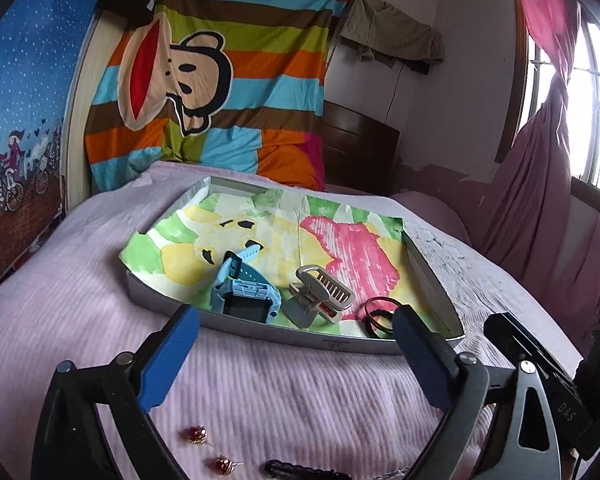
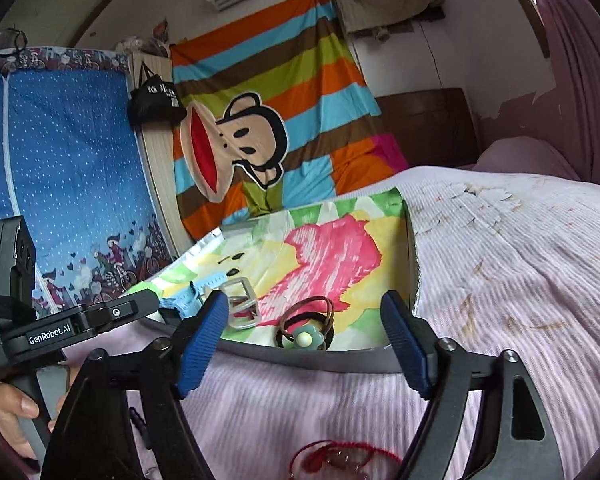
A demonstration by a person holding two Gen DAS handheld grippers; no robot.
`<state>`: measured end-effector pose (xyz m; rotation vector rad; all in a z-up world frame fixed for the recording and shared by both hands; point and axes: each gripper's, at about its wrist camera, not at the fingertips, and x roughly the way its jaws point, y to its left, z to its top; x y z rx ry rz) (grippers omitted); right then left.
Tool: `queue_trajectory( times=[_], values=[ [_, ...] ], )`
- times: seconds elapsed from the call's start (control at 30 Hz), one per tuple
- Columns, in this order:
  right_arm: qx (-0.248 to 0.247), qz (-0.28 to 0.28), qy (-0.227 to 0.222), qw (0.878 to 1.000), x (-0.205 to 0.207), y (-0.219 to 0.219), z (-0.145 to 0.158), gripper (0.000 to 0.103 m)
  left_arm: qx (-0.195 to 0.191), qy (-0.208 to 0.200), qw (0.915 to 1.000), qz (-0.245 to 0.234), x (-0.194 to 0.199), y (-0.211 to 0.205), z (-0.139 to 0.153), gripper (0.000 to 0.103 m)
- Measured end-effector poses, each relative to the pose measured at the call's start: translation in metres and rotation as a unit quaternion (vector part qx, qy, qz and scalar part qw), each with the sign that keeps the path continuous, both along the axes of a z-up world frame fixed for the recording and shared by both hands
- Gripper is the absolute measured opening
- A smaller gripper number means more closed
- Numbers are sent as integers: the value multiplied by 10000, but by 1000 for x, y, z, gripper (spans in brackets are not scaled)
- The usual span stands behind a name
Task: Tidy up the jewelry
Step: 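Open both tools to drop the hair clip and keychain into the tray, then move both tools back toward the remaining jewelry on the bed, then grasp the silver ring with the left tool while the right tool grasps the silver bar clip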
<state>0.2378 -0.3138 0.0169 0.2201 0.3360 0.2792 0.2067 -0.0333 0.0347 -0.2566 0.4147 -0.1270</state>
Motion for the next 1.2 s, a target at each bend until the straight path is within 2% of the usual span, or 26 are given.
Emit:
queue_trajectory(
  times=[0.1,0.33,0.6,0.8,1.03,1.17,1.2],
  values=[
    [-97,-16,-167,9998,-16,1,7,89,72,-143,9999,30,-18,5,3,103],
    [-421,-93,-483,9979,-62,3,22,99,230,-283,9993,23,-56,12,3,103],
    [-813,41,-595,9949,-107,7,31,99,511,-210,9985,-44,-85,20,-6,103],
    [-1021,-44,-212,9945,-120,-1,22,99,565,-10,9983,-145,-94,21,-14,103],
    [-1027,-68,221,9944,-116,-11,8,99,560,400,9955,-648,-89,11,-25,103],
    [-1063,-78,429,9934,-108,-9,-1,98,580,620,9920,-930,-84,4,-32,91],
    [-1070,-78,453,9932,-106,-5,-3,95,578,684,9911,-990,-83,3,-34,88]
  ],
)
